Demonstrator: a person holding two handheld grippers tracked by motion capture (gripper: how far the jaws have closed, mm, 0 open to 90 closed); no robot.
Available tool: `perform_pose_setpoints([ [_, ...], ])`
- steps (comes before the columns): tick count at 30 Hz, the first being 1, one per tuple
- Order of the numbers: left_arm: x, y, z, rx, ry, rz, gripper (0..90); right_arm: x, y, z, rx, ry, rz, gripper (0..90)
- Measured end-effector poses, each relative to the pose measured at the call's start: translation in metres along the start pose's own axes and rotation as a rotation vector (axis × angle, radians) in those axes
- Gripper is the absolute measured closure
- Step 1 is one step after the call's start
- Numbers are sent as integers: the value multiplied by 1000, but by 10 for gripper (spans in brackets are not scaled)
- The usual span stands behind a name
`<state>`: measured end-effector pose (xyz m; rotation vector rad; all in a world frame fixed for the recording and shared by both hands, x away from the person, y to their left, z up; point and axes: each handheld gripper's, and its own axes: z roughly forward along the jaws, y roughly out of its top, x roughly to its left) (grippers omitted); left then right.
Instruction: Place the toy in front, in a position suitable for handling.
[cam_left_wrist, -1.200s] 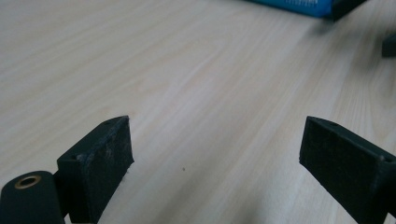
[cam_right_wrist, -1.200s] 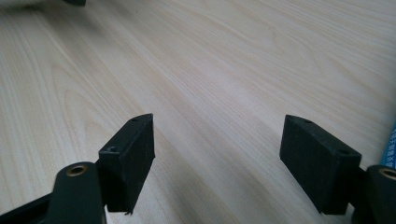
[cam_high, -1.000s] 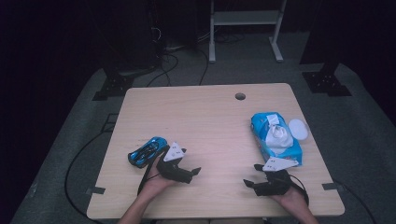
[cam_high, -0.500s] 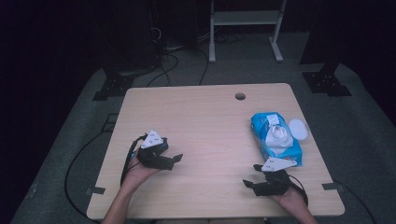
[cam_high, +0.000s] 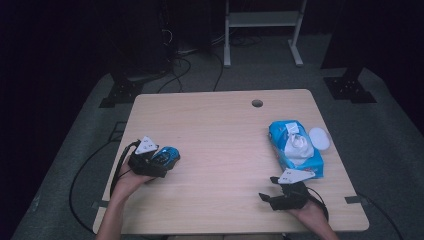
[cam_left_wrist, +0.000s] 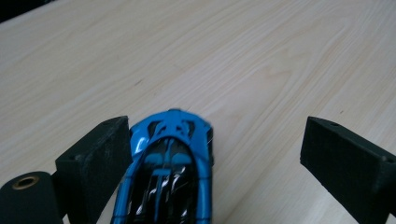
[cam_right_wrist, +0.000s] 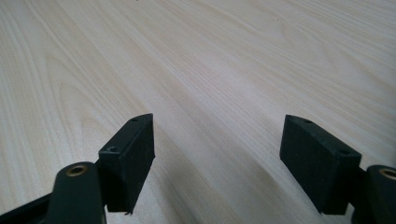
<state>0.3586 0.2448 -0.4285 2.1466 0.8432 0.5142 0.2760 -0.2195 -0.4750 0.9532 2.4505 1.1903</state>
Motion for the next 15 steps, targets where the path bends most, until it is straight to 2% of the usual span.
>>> perform_pose_setpoints([
  [2,2,-1,1,14,10,4,86,0,0,0,2,1,0,254],
  [6,9,-6,5,50,45,-31,86,0,0,0,2,1,0,254],
  [9,14,-11,8,49,59,-40,87,0,0,1,8,3,0,254],
  [11,18,-16,11,85,71,-39,89,0,0,1,8,4,-2,254],
  [15,19,-17,13,86,69,-51,90,1,0,1,7,4,-3,254],
])
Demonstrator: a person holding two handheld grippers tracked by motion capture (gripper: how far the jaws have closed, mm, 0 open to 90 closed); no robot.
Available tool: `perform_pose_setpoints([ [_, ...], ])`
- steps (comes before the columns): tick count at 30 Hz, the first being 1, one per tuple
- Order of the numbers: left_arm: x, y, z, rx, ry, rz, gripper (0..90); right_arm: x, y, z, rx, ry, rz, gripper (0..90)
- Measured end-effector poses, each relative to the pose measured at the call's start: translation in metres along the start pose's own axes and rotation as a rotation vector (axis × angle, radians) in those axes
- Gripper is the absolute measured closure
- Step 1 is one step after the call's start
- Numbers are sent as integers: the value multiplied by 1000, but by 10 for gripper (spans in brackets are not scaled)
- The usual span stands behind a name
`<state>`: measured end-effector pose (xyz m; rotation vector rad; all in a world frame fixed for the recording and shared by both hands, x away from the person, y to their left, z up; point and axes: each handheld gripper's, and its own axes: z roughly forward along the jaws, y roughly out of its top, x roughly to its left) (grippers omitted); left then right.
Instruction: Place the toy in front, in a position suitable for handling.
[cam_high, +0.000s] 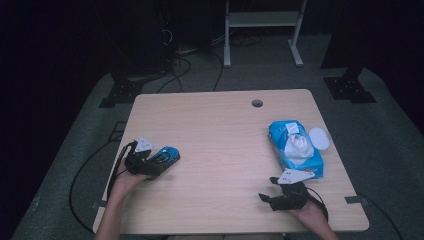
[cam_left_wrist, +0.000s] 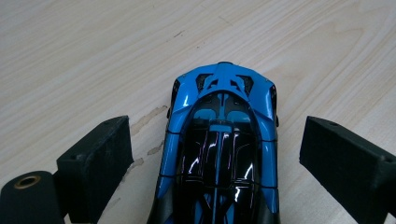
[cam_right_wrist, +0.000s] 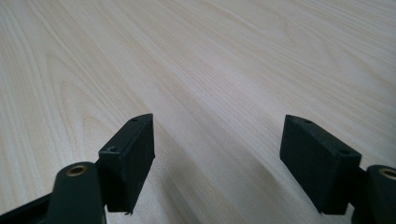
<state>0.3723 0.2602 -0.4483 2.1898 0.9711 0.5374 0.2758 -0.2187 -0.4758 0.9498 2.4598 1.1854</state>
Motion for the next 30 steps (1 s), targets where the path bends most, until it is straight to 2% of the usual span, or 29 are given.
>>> perform_pose_setpoints([
  [3,-1,-1,3,22,-6,1,90,0,0,1,2,1,-2,254],
  [4,-1,-1,5,45,-2,15,90,0,0,1,0,0,-6,254],
  [6,-2,-2,8,46,-2,7,92,1,0,0,-2,1,-3,254],
  [7,-2,-2,8,46,-2,7,131,1,0,0,-2,1,-4,254],
  [10,-2,-4,11,72,-3,27,141,1,0,1,4,4,-4,254],
  [13,-2,-6,14,85,-9,27,152,1,0,1,5,7,-7,254],
  [15,-1,-6,15,87,-14,25,162,2,0,1,3,6,-7,254],
  [17,0,-7,15,87,-20,37,217,1,0,1,2,6,-7,254],
  [18,-1,-8,17,93,-24,29,222,1,0,2,5,7,-6,254],
  [20,0,-9,17,98,-24,32,222,1,0,2,6,8,-7,254],
  [27,0,-9,19,89,-26,5,212,2,0,3,14,9,-11,254],
  [30,-1,-9,19,84,-14,-2,235,3,0,4,14,11,-19,262],
])
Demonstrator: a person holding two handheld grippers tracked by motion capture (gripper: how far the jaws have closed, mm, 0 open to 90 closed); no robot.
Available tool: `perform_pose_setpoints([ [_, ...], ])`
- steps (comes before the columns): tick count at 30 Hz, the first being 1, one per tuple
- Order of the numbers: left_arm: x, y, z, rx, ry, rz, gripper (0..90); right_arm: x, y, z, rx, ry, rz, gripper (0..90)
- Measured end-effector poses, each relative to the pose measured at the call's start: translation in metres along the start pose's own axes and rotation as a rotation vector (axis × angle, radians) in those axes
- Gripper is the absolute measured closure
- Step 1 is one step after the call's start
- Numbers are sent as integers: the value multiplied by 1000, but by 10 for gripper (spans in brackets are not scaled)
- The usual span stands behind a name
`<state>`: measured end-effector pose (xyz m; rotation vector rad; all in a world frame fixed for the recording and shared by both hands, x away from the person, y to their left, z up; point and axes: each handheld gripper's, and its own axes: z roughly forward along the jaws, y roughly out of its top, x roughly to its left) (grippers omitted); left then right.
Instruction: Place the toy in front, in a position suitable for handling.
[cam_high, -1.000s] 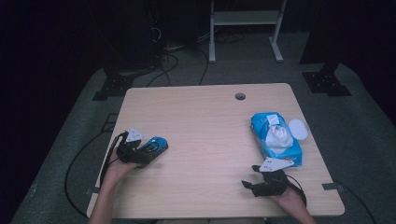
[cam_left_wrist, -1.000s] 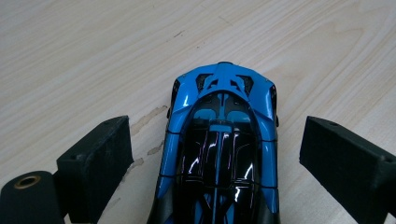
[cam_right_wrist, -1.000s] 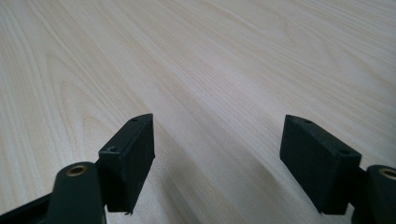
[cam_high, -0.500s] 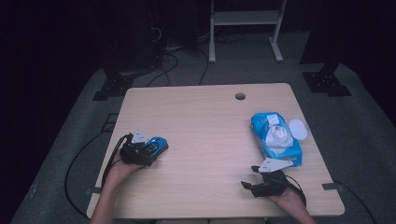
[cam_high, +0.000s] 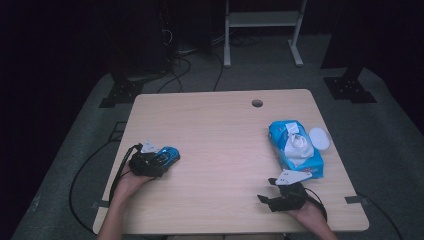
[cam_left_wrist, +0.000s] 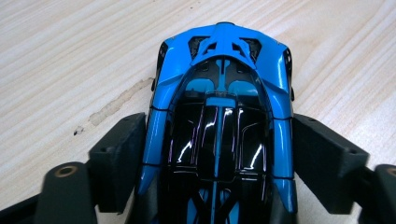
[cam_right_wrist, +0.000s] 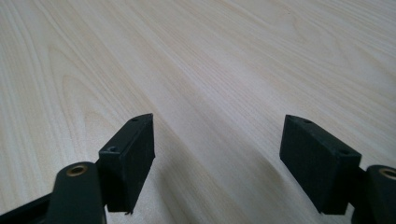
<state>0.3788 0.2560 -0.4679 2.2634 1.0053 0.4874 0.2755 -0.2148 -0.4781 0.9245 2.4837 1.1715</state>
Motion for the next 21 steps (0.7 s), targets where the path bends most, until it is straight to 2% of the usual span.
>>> perform_pose_setpoints([
  [5,-1,1,-1,13,9,0,240,1,0,0,-2,0,1,263],
  [10,0,1,-5,9,-13,-11,265,1,0,-1,-3,0,-1,262],
  [21,-4,4,-6,26,8,15,279,1,0,-1,-8,-1,-2,263],
])
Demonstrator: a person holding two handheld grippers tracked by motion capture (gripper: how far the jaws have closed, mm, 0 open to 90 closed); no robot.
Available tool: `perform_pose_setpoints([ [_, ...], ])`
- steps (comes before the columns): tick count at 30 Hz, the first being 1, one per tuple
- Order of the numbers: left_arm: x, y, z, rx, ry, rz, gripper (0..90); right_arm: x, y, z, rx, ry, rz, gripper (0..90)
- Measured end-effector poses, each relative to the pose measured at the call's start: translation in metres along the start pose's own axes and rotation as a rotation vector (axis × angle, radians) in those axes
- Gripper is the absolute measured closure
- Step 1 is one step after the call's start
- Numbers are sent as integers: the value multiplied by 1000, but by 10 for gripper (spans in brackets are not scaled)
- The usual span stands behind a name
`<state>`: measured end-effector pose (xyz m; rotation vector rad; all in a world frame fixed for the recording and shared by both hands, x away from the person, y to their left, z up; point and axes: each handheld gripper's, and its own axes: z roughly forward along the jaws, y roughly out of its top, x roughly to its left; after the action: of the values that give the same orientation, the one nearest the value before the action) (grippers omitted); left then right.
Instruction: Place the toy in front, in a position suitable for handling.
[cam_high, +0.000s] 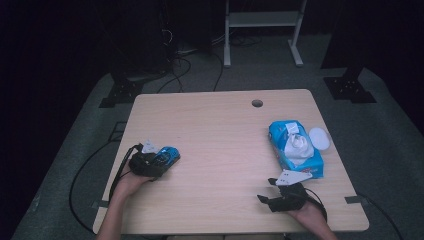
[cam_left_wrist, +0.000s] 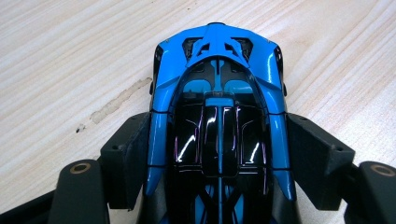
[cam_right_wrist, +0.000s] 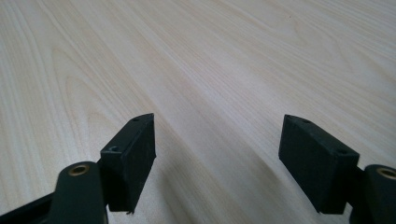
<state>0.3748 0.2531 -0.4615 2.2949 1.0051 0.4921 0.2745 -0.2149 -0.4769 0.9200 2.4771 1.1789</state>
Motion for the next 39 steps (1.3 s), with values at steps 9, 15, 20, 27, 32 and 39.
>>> perform_pose_setpoints([
  [9,2,-1,-2,-15,-26,-15,280,-1,0,-1,-5,-1,-1,263],
  [15,3,1,-8,-45,-26,-36,281,0,0,-1,-7,-2,-3,263],
  [20,0,6,-15,-74,-26,-25,281,-1,0,-1,-7,-2,-2,263],
  [27,-20,24,-24,-130,-62,18,281,-1,1,-3,-19,-11,-2,263],
  [32,-47,42,-24,-141,-106,103,281,-2,3,-8,-54,-19,18,263],
  [39,-97,66,-6,-106,-181,245,281,-5,6,-17,-103,-35,50,294],
])
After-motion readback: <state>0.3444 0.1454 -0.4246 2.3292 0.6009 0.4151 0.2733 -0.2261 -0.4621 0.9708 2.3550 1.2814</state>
